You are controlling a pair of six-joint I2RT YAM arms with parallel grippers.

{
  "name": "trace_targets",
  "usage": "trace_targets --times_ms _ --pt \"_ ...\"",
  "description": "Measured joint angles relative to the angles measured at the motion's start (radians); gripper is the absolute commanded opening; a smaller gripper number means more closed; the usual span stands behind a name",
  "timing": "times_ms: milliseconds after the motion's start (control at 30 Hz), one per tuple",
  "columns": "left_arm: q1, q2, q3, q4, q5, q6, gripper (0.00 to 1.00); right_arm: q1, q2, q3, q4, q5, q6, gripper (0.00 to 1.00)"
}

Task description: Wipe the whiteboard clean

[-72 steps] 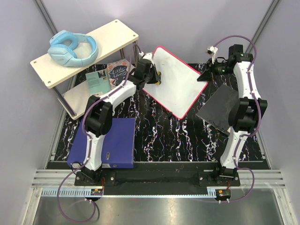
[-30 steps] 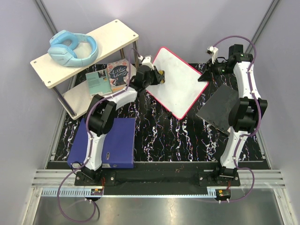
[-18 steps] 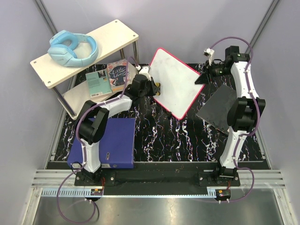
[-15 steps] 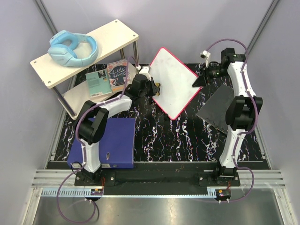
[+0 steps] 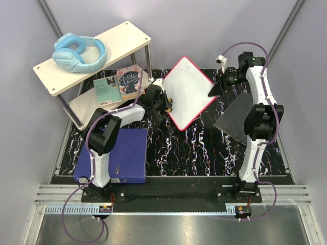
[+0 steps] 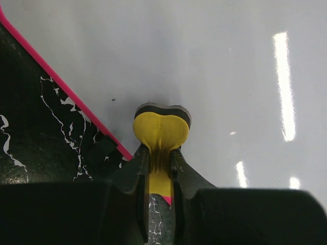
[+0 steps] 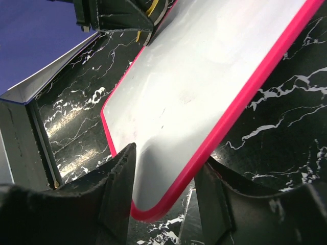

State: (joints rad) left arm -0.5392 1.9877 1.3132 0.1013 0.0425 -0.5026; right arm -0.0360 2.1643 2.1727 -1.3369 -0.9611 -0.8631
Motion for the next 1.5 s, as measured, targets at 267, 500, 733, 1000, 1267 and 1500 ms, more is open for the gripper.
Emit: trace_targets --times_ms 267,500,733,1000,1267,1500 --pt "-0.006 -0.001 -0.030 -0.003 0.006 -0.002 0.00 0.003 0.026 0.105 0.000 0.026 0.038 0.28" --pt "-0.044 -0.016 -0.064 -0.011 0.003 -0.003 0.00 -0.010 0.026 0.083 0.007 0.114 0.125 0.00" --pt "-0.081 -0.017 -0.064 -0.020 -0.025 -0.002 0.00 -0.018 0.026 0.082 -0.002 0.115 0.139 0.00" --pt "-0.095 -0.019 -0.069 -0.017 -0.024 0.010 0.00 -0.013 0.076 0.232 -0.049 0.104 0.158 0.00" --pt "-0.101 -0.039 -0.149 -0.009 -0.023 0.040 0.00 0.002 0.097 0.332 -0.059 0.105 0.187 0.00" --pt "-0.101 -0.060 -0.162 -0.003 -0.015 0.063 0.00 0.002 0.100 0.362 -0.067 0.102 0.206 0.00"
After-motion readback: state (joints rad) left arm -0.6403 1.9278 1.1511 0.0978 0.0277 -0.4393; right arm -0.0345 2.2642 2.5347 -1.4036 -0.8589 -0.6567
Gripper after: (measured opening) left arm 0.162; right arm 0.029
